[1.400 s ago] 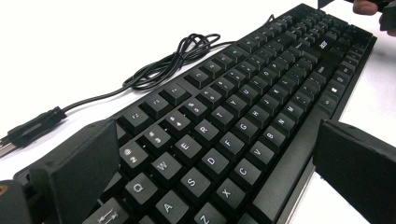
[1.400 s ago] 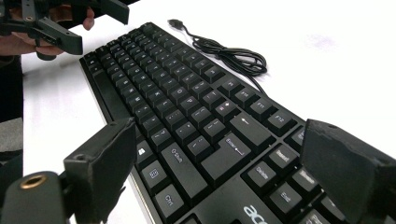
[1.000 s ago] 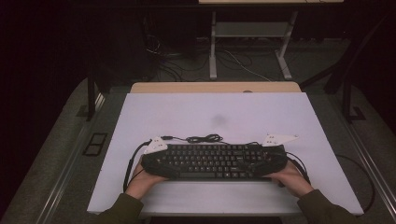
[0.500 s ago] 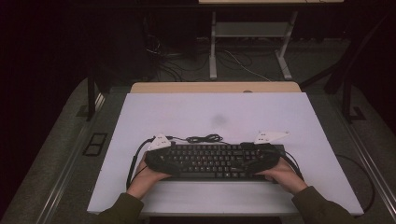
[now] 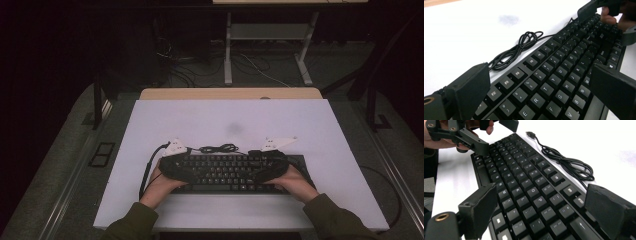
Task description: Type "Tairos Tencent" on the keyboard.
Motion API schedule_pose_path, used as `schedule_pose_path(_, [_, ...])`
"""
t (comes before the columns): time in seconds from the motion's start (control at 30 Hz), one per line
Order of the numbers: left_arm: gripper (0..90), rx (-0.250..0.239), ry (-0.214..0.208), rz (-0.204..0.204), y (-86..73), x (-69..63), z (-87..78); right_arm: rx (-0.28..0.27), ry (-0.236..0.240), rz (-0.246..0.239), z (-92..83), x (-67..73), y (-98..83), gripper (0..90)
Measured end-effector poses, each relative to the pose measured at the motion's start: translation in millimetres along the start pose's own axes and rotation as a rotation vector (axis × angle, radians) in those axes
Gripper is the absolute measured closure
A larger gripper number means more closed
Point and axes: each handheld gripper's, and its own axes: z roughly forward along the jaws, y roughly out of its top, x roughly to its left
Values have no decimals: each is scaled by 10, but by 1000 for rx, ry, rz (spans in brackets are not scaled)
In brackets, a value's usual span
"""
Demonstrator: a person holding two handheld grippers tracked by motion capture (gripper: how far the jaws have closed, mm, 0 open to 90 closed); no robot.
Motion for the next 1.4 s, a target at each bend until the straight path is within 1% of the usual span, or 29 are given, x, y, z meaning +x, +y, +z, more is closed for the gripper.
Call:
schedule_pose_path(0.13, [39,0,2,6,10,-2,23,2,7,-6,30,11,5,111])
schedule_pose_path(0.17, [39,0,0,2,7,-6,27,6,5,-10,32,10,1,145])
schedule_pose_path(0.23, [39,2,0,8,5,-19,33,8,5,-12,29,11,-3,145])
schedule_pose_path(0.27, [39,4,2,6,3,-30,36,8,8,-12,25,11,-3,153])
schedule_pose_path(0.3, [40,6,-1,10,3,-31,37,8,7,-14,15,9,-4,180])
schedule_pose_path(0.33, [40,8,-2,12,2,-33,39,8,7,-14,15,9,-4,180])
schedule_pose_path(0.37, [39,9,-1,11,1,-36,41,11,7,-11,2,9,-6,218])
schedule_pose_path(0.4, [39,10,-3,14,0,-35,42,11,7,-11,2,9,-6,218])
schedule_pose_path(0.47, [39,14,-3,13,-2,-41,41,15,7,-14,-11,-5,-10,293])
schedule_pose_path(0.5, [39,14,-4,13,-2,-44,40,15,7,-14,-11,-5,-10,293])
schedule_pose_path(0.6, [40,15,-7,16,0,-48,37,18,11,-11,-20,-13,-14,382])
schedule_pose_path(0.83, [42,18,-5,15,-1,-40,33,41,12,-21,-38,-21,-29,588])
schedule_pose_path(1.0, [42,19,-6,15,-1,-39,32,54,29,-22,-56,-25,-40,724])
schedule_pose_path(1.1, [43,18,-4,13,-2,-44,37,66,40,-33,-60,-30,-46,800])
schedule_pose_path(1.27, [43,22,-4,15,-2,-45,37,90,56,-37,-64,-35,-65,892])
schedule_pose_path(1.4, [43,23,-2,15,-3,-46,32,111,78,-48,-61,-42,-83,894])
